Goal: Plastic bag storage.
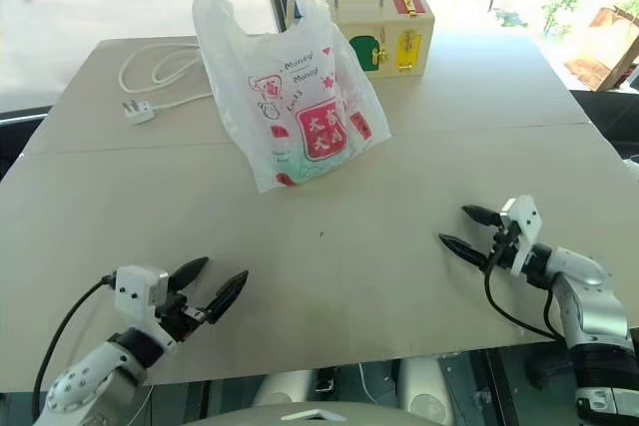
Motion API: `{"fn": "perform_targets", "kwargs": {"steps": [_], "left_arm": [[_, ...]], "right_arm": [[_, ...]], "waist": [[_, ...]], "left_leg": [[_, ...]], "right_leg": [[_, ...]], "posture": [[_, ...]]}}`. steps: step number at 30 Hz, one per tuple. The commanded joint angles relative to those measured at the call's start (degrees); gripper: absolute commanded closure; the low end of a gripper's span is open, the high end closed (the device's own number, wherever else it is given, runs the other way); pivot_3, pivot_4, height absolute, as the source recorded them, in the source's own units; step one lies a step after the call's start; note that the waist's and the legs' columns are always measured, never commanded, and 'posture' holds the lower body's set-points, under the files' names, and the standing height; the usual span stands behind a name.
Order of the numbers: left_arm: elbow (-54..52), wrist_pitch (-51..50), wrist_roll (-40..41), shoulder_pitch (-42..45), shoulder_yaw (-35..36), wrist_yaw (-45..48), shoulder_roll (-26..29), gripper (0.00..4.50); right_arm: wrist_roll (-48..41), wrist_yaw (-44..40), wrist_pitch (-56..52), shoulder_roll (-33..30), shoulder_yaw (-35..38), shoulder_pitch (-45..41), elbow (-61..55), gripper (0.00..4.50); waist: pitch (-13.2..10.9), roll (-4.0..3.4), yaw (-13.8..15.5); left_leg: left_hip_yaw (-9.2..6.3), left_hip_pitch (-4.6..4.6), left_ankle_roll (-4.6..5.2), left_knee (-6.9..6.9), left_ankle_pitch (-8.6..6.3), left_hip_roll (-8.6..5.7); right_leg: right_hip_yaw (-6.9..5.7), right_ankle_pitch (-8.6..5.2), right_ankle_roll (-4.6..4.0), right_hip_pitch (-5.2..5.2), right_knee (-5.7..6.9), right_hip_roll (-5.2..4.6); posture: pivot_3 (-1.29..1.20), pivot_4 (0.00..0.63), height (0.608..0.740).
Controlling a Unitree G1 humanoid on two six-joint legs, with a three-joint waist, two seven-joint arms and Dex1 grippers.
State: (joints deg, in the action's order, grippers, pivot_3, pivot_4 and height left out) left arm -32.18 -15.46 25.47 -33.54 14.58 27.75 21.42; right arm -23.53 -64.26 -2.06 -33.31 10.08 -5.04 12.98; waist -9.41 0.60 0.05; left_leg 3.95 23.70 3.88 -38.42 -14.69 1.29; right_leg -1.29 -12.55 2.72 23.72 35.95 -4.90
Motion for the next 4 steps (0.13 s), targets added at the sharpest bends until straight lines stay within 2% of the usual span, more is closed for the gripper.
{"fn": "perform_targets", "kwargs": {"steps": [1,4], "left_arm": [[-1.12,3.3,-3.36,-0.89,0.43,-0.68,0.02,0.02],[-0.85,5.16,-4.67,-0.42,1.06,-1.09,-0.38,0.02]], "right_arm": [[-0.17,-0.77,2.54,-1.21,1.7,-0.25,1.55,0.0],[-0.43,-1.61,3.06,-1.43,1.32,-0.92,2.72,0.0]], "waist": [[0.02,0.03,0.0],[0.02,0.03,0.01]], "left_leg": [[-0.01,0.0,0.0,0.0,0.0,0.01],[-0.01,0.01,0.01,0.0,0.0,0.01]], "right_leg": [[-0.02,0.0,0.0,0.0,0.0,0.03],[-0.02,0.0,0.0,0.0,0.0,0.06]], "posture": [[0.0,0.15,0.74],[0.0,0.15,0.74]]}}
